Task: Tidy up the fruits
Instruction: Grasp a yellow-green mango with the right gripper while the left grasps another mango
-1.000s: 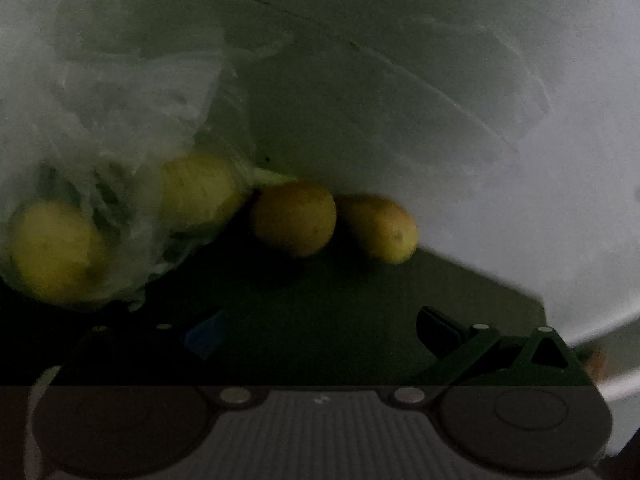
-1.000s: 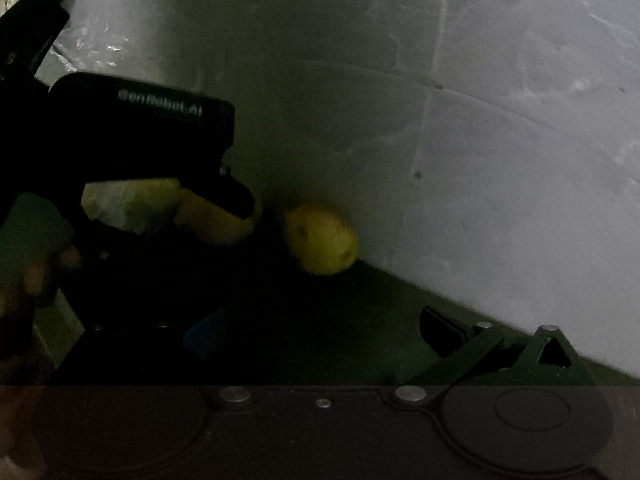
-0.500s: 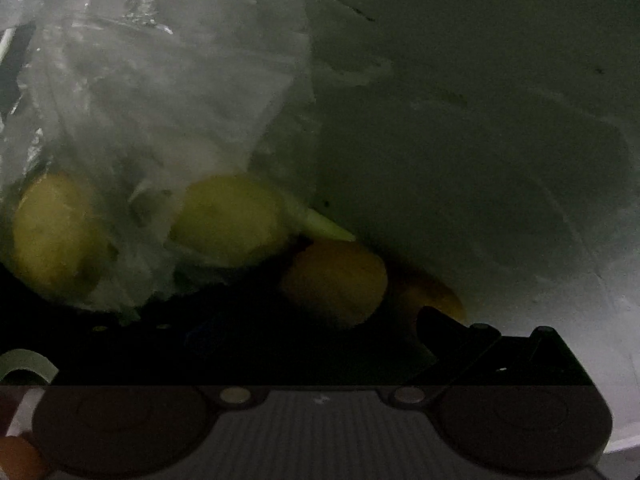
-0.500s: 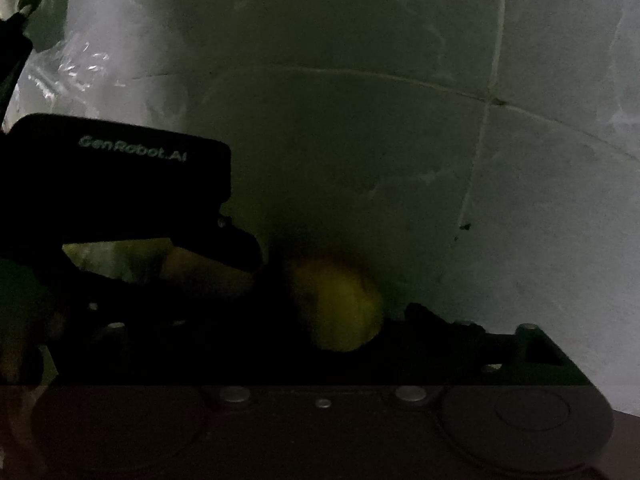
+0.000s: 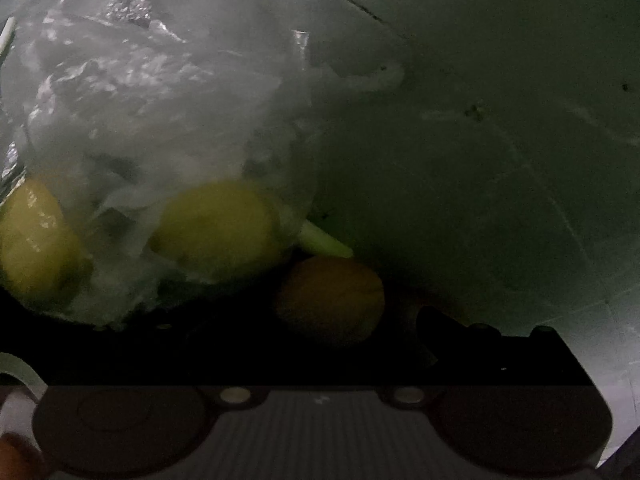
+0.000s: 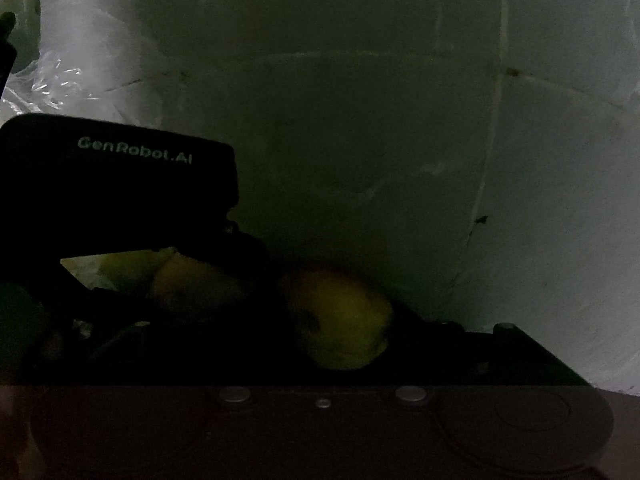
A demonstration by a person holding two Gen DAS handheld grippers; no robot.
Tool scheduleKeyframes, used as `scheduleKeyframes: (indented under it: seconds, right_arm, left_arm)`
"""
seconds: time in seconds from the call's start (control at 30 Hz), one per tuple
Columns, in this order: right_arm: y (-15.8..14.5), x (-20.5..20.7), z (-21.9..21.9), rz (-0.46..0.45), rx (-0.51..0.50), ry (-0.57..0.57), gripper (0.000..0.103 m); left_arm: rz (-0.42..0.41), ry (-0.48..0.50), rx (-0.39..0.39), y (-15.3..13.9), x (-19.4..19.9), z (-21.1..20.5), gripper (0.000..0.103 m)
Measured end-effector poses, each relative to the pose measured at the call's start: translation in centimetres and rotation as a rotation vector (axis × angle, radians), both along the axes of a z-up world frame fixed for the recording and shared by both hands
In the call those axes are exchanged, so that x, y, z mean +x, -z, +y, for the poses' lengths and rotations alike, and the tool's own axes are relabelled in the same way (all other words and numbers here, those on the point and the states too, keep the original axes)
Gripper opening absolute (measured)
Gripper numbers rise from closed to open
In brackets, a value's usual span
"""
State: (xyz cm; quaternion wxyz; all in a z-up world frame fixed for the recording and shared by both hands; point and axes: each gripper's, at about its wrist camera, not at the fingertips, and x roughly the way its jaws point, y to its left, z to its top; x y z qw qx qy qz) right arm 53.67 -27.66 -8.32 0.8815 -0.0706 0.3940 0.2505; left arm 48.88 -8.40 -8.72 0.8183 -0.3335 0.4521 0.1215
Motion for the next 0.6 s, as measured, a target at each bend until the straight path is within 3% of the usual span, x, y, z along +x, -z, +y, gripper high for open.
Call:
scheduleKeyframes:
  seconds: [0.17, 0.3, 0.6]
  right_arm:
    - [0.2, 0.0, 0.0, 0.000, -0.002, 0.016, 0.071]
    - [0.4, 0.0, 0.1, -0.007, 0.004, 0.032, 0.061]
    - [0.4, -0.6, -0.3, -0.008, 0.026, 0.038, 0.057]
  left_arm:
    - [0.001, -0.005, -0.010, 0.3, 0.8, 0.1, 0.097]
    - [0.007, -0.011, -0.011, 0.8, 1.6, 0.3, 0.094]
    - [0.002, 0.005, 0.002, 1.6, 3.8, 0.0, 0.089]
